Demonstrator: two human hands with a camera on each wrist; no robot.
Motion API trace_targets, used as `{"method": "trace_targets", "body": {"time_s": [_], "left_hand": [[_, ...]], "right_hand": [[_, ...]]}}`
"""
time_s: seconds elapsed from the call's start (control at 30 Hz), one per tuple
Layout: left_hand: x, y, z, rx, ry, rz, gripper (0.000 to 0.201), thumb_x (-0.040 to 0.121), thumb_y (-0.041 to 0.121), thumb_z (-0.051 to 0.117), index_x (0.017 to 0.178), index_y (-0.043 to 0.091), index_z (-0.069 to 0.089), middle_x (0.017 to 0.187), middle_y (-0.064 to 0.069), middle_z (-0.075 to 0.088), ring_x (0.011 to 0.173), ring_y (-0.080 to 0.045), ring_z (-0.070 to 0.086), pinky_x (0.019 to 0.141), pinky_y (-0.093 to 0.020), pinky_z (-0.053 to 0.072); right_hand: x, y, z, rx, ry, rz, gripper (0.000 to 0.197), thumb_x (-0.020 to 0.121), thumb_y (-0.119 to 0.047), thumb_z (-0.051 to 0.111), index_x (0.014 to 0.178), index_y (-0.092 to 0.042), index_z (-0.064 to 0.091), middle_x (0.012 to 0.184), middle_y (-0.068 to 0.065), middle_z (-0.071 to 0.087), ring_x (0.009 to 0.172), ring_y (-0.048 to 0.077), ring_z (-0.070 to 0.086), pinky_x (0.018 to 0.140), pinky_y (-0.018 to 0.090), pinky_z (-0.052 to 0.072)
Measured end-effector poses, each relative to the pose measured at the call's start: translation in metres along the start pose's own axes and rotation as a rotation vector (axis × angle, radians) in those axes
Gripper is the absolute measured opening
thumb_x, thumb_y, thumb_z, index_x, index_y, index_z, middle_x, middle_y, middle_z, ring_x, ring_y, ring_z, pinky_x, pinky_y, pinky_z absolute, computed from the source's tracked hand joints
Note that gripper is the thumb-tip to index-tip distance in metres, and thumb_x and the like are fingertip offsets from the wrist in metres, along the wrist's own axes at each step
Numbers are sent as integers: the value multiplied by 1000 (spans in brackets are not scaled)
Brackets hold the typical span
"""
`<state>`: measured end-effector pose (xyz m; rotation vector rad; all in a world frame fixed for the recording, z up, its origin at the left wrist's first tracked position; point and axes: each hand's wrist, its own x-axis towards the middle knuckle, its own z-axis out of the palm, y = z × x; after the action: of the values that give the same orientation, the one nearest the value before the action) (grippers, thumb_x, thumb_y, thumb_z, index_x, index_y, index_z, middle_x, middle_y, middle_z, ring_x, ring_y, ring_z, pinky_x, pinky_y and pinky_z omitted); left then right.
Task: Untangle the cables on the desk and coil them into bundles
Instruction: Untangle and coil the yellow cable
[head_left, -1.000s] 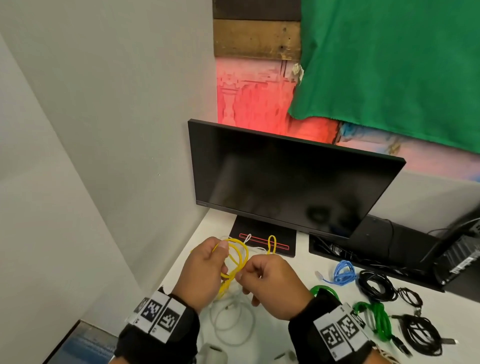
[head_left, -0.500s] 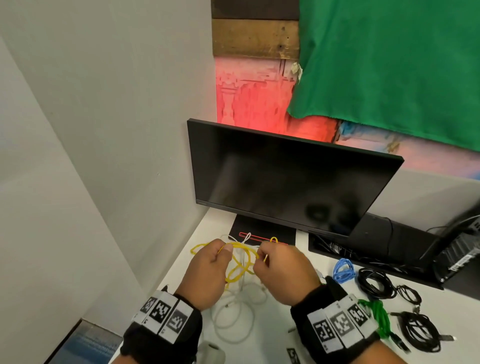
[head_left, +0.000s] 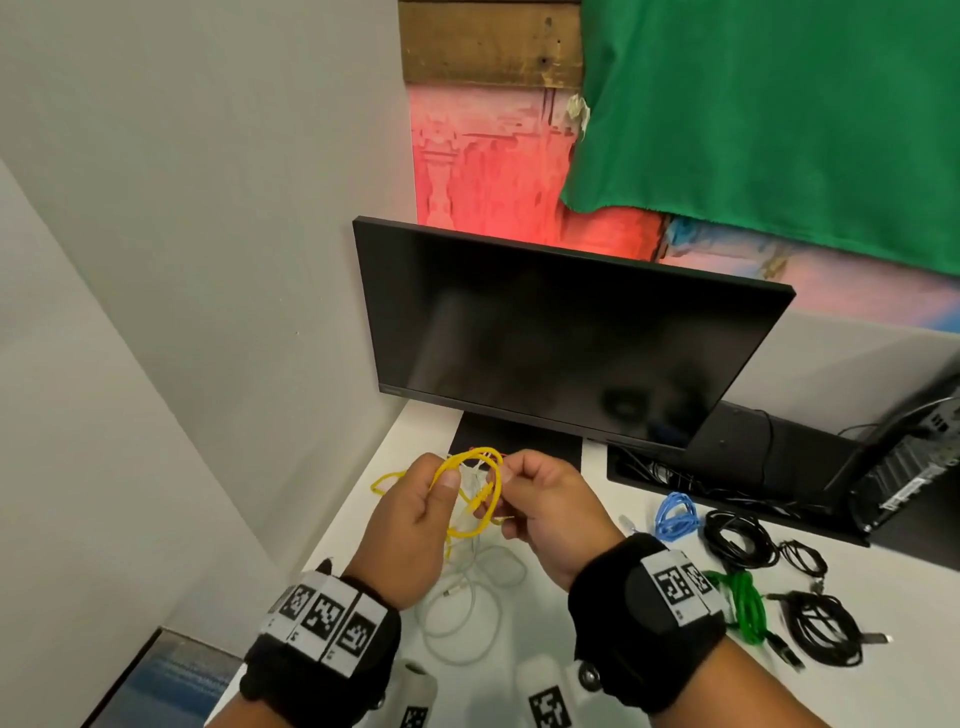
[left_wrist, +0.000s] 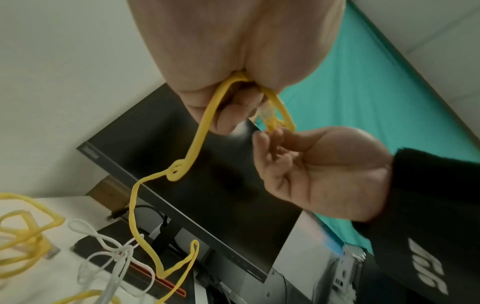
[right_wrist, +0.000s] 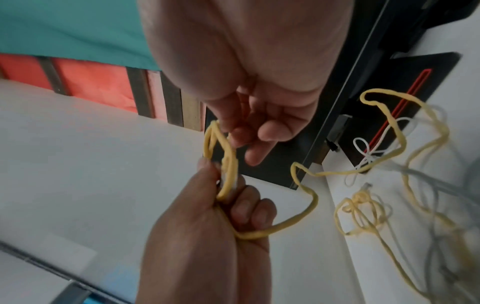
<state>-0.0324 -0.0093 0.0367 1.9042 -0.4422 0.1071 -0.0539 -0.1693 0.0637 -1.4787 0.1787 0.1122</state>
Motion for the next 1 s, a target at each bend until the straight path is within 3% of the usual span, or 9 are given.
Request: {"method": "trace_targets", "body": {"time_s": [0.03, 0.1, 0.3, 0.43, 0.57, 0.63, 0.7, 0.8, 1.0], "left_hand": [[-2, 1, 2, 35, 4, 46, 23, 96, 43, 37, 80, 32, 49, 67, 18, 56, 58, -3, 51, 57, -18, 43], [-2, 3, 7, 100, 42, 99, 21, 98, 42, 35, 83, 33, 48, 71, 24, 58, 63, -2, 54, 56, -10, 38], [1, 0, 13, 29, 108, 95, 25, 98, 39, 37, 85, 25, 53, 74, 9, 59, 65, -9, 55, 58, -23, 45], [2, -7, 12, 54, 134, 36, 22, 97, 39, 36, 84, 31, 52, 72, 11, 59, 63, -8, 55, 57, -19, 43], [3, -3, 12, 65, 75, 16, 21, 98, 33, 41, 81, 34, 51, 70, 21, 59, 62, -3, 55, 57, -11, 39], [5, 4, 11, -170, 40, -153, 21, 90, 27, 50, 70, 28, 57, 60, 10, 56, 54, -7, 51, 55, -18, 41], [9, 12, 6, -482, -16, -369, 14, 77, 15, 53, 67, 10, 62, 61, -10, 56, 57, -22, 57, 56, -26, 48], [14, 20, -4, -706, -117, -567, 16, 82, 0, 44, 75, -5, 58, 64, -17, 57, 64, -32, 60, 62, -33, 53], [21, 28, -9, -744, -124, -509, 37, 89, 32, 57, 63, 5, 61, 52, -6, 44, 50, -19, 49, 51, -25, 47]], "right_hand": [[0, -2, 1, 24, 14, 8, 28, 100, -5, 49, 80, -13, 67, 69, 6, 68, 65, 17, 66, 54, 25, 45], [1, -4, 3, 153, 18, 35, 25, 99, -1, 48, 83, -6, 68, 67, 8, 68, 64, 20, 67, 57, 29, 49], [-2, -7, 1, 534, -133, 147, 30, 100, -16, 47, 97, 3, 69, 81, 20, 68, 63, 26, 65, 59, 32, 54], [-2, 5, -6, 281, -237, 149, 41, 100, -33, 51, 115, 2, 64, 96, 21, 59, 71, 22, 62, 60, 31, 47], [-3, 18, -6, -3, -187, 4, 31, 85, -50, 65, 88, -20, 70, 84, 5, 69, 75, 16, 63, 64, 28, 49], [0, 19, -8, -125, -155, -48, 19, 88, -40, 65, 80, -23, 70, 80, 4, 71, 74, 13, 64, 65, 27, 48], [3, 18, -13, -240, -153, -69, 25, 97, -30, 60, 74, -27, 70, 77, -1, 72, 71, 9, 63, 66, 25, 47], [3, 14, -17, -463, -155, -127, 30, 101, -25, 54, 73, -25, 66, 71, -8, 70, 64, 2, 59, 68, 25, 45], [11, 5, 0, -673, -161, -271, 22, 102, -25, 48, 95, -15, 67, 89, -1, 71, 85, 19, 66, 81, 46, 55]]}}
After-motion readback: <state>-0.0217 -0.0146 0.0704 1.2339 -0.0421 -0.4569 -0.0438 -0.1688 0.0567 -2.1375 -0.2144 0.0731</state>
